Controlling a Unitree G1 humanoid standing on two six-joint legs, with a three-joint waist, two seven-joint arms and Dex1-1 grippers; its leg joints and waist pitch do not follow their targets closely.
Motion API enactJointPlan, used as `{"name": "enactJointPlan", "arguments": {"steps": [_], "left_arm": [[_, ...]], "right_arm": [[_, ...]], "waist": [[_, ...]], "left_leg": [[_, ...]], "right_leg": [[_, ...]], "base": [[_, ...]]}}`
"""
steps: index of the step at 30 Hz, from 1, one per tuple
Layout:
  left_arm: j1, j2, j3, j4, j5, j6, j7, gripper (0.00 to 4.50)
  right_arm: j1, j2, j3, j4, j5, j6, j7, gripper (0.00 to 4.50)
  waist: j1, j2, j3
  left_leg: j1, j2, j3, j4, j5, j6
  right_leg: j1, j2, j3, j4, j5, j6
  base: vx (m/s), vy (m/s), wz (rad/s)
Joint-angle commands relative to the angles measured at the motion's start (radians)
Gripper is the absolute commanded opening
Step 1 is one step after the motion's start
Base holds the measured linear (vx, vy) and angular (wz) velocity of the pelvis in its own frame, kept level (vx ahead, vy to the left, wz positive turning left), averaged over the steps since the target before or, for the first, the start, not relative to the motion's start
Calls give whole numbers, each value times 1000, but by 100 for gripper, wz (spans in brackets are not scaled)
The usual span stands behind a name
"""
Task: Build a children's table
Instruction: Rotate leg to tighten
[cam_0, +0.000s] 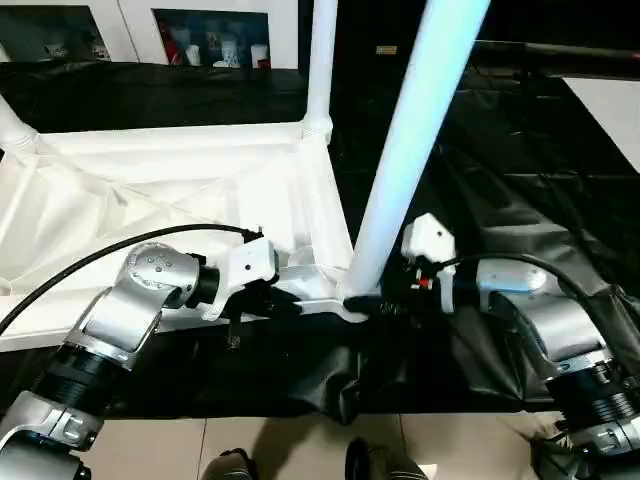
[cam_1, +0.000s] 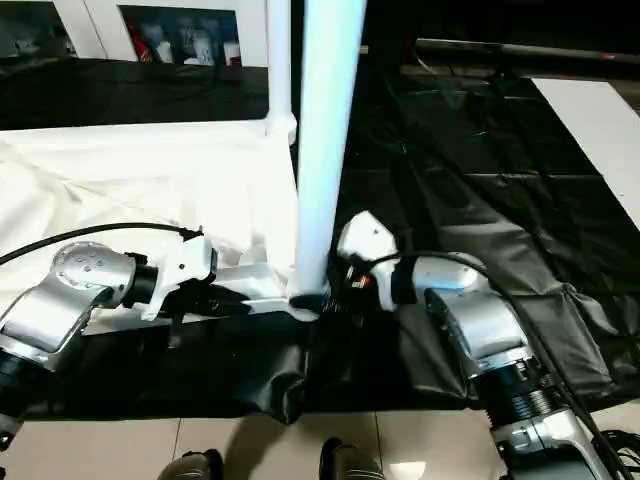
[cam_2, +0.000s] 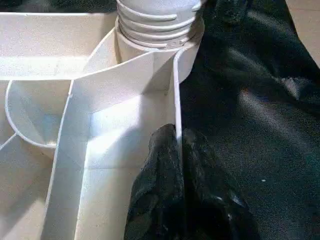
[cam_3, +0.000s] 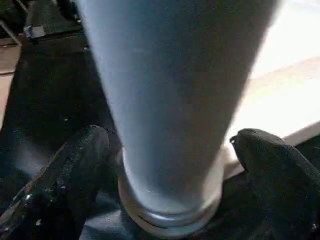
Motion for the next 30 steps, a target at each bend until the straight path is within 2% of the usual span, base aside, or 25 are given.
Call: {"name": "enactJointPlan", "arguments": {"steps": [1, 3, 4, 7, 9, 10, 13, 20, 30], "left_arm": [[19, -6, -24, -13, -14, -1, -28, 0], [19, -6, -25, -12, -13, 0, -26, 0], [19, -6, -26, -13, -12, 1, -26, 0], [18, -6, -27, -12, -12, 1, -27, 0], [17, -5, -27, -10, -11, 0, -26, 0], [17, -5, -27, -9, -11, 0, -26, 0], [18, -5, -26, -11, -11, 1, -25, 0], [20, -3, -26, -11, -9, 2, -22, 0], [23, -5, -27, -4, 0, 8, -6, 0]], "right_arm": [[7, -15, 11, -5, -2, -13, 13, 433], [8, -17, 15, -5, -4, -15, 17, 433], [9, -18, 16, -4, -8, -16, 20, 407], [11, -20, 18, 0, -17, -19, 25, 399], [12, -21, 19, 4, -21, -21, 27, 387], [12, -21, 20, 5, -21, -22, 28, 362], [11, -19, 20, 10, -21, -23, 24, 352], [9, -18, 22, 21, -25, -25, 23, 287], [22, -2, 18, 35, -26, -21, -4, 268]], "waist": [[2, 4, -72], [2, 4, -74], [2, 5, -75], [2, 4, -76], [2, 4, -76], [2, 4, -76], [3, 3, -76], [3, 2, -74], [2, 2, -71]], "left_leg": [[5, 16, 3, -56, -143, 63], [4, 15, 3, -54, -129, 68], [4, 15, 3, -53, -123, 71], [3, 14, 4, -52, -115, 76], [2, 14, 4, -51, -114, 76], [3, 14, 4, -51, -114, 77], [2, 14, 4, -50, -116, 79], [3, 14, 3, -50, -117, 80], [2, 14, 3, -51, -125, 77]], "right_leg": [[71, -61, 46, -54, -197, -226], [71, -59, 46, -50, -169, -231], [72, -59, 46, -49, -158, -234], [72, -59, 46, -47, -146, -237], [73, -58, 46, -47, -145, -239], [72, -58, 46, -47, -144, -239], [72, -58, 46, -47, -145, -239], [71, -58, 45, -46, -151, -238], [70, -58, 45, -49, -177, -229]], "base": [[0, 0, 0], [0, 0, 0], [0, 0, 0], [0, 0, 0], [0, 0, 0], [0, 0, 0], [0, 0, 0], [0, 0, 0], [0, 0, 0]]}}
